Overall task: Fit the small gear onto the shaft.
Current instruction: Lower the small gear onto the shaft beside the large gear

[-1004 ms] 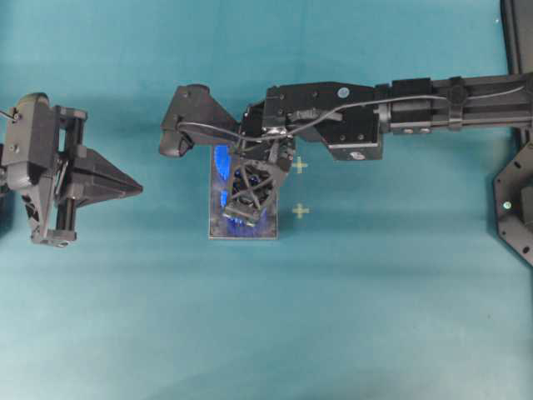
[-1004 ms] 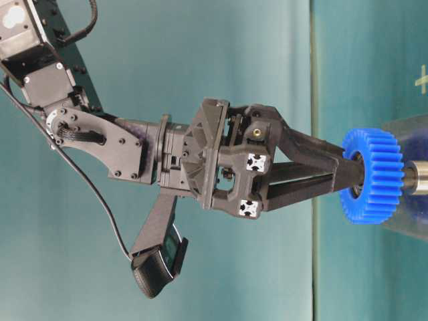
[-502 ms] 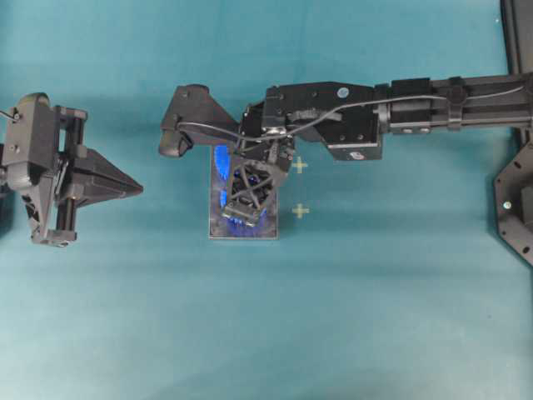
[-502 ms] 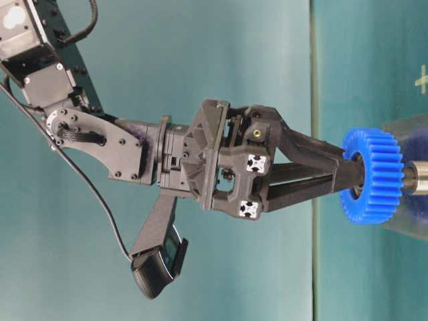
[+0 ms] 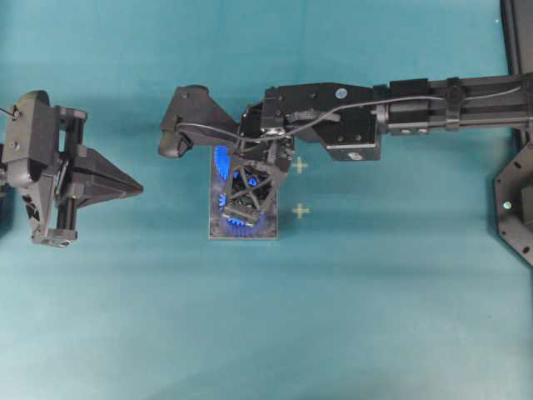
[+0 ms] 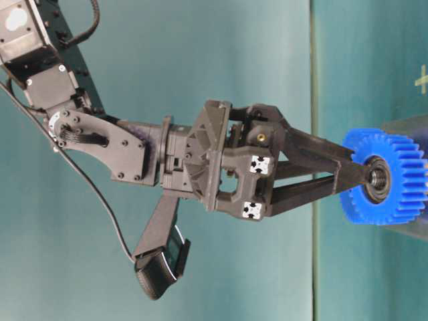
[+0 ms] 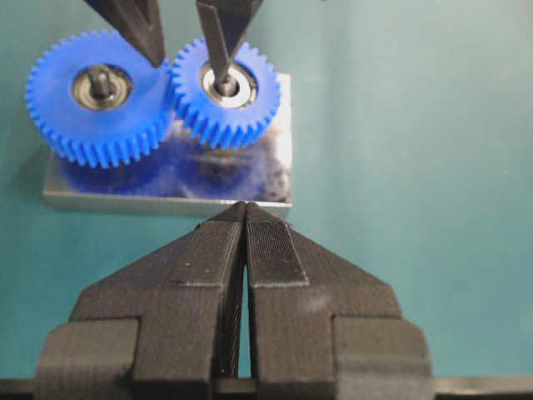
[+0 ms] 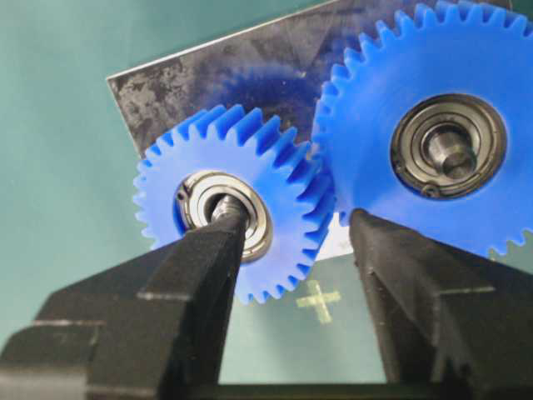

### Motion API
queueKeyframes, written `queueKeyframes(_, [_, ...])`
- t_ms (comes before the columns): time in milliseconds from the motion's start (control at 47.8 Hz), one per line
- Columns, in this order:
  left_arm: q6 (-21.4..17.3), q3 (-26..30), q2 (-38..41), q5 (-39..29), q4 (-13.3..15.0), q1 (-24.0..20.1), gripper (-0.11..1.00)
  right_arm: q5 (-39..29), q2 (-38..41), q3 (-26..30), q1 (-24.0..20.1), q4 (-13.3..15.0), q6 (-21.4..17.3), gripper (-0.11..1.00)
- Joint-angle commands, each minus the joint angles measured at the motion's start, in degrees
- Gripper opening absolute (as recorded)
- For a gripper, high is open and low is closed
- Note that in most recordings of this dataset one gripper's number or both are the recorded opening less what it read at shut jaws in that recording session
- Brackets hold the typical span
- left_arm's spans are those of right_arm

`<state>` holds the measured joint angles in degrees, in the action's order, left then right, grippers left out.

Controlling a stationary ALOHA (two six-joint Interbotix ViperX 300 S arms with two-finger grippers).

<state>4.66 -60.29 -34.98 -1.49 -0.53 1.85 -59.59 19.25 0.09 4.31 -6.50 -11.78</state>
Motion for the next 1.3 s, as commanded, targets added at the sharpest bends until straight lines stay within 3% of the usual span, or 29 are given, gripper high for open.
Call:
queueKeyframes(0, [0.09,0.53,-0.09,0.7,-0.09,0.09,0.0,-0.26,-2.11,1.76,-0.09,0.18,-0.53,0.56])
queueKeyframes(84, [0.09,0.53,-0.09,0.7,-0.18,0.09,0.0,-0.53,-2.72,2.11,-0.09,0.53,-0.26,0.48])
queueKeyframes(230, [0.18,0.62,-0.09,0.79,-0.09,0.09,0.0,-0.62,-3.08,3.08,-0.26,0.53,0.0,0.18])
queueKeyframes(376, [0.18,0.53,-0.09,0.79,-0.18,0.09,0.0,-0.09,-2.37,4.31,-0.62,0.53,0.26,-0.01])
queueKeyframes(857, [0.26,0.53,-0.09,0.97,-0.18,0.09,0.0,0.44,1.58,3.08,1.32,1.76,0.35,-0.02])
queueKeyframes(1275, [0.26,0.44,0.0,1.14,-0.18,0.09,0.0,0.7,-2.9,-5.01,0.44,1.49,-2.81,-0.02])
